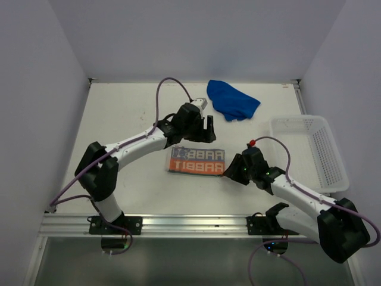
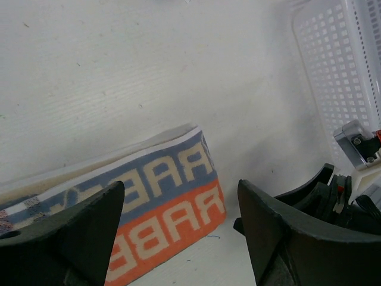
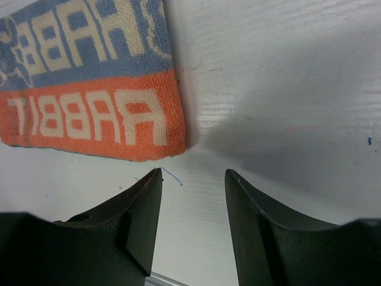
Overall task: Roll the towels
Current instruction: Roll the towel
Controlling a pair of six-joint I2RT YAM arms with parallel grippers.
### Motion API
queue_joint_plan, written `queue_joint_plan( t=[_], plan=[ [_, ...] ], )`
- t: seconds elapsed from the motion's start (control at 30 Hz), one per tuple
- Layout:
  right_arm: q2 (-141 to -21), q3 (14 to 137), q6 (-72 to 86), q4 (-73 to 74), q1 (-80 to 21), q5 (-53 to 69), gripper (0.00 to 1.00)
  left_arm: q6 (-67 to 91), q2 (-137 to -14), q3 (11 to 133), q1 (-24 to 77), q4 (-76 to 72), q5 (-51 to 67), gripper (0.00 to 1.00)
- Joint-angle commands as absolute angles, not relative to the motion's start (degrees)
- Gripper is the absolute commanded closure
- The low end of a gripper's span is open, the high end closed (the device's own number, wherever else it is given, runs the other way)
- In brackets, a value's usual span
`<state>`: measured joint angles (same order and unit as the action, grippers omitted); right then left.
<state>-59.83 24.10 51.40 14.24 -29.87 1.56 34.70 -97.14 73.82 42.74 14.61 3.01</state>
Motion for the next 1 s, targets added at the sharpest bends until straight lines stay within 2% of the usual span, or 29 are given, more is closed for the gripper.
queue_joint_plan(
  t=[0.0,0.13,0.47,0.67,0.83,0.97],
  plan=[
    [-59.8,22.0,55.9,3.0,-29.7,3.8,0.5,33.6,-100.5,78.9,44.7,19.6,1.1,0.23],
    [-60.6,18.5,57.5,-3.0,-29.8,3.6,0.5,33.7,-105.2,84.4,47.1,21.8,0.3,0.28],
    [-67.3,17.0,58.4,-10.5,-29.8,4.6,0.52,33.7,-110.6,90.4,48.7,25.5,-1.9,0.3],
    [-67.8,15.7,59.0,-10.8,-29.7,4.6,0.61,33.3,-112.1,92.5,49.0,27.2,-2.6,0.32],
    [-68.1,14.8,57.6,-11.5,-29.8,4.2,0.79,35.2,-115.3,96.2,49.6,30.6,-2.8,0.35],
    [-69.5,14.1,56.2,-12.2,-29.8,3.4,0.84,35.8,-119.1,100.3,50.3,33.3,-1.9,0.36]
  ],
)
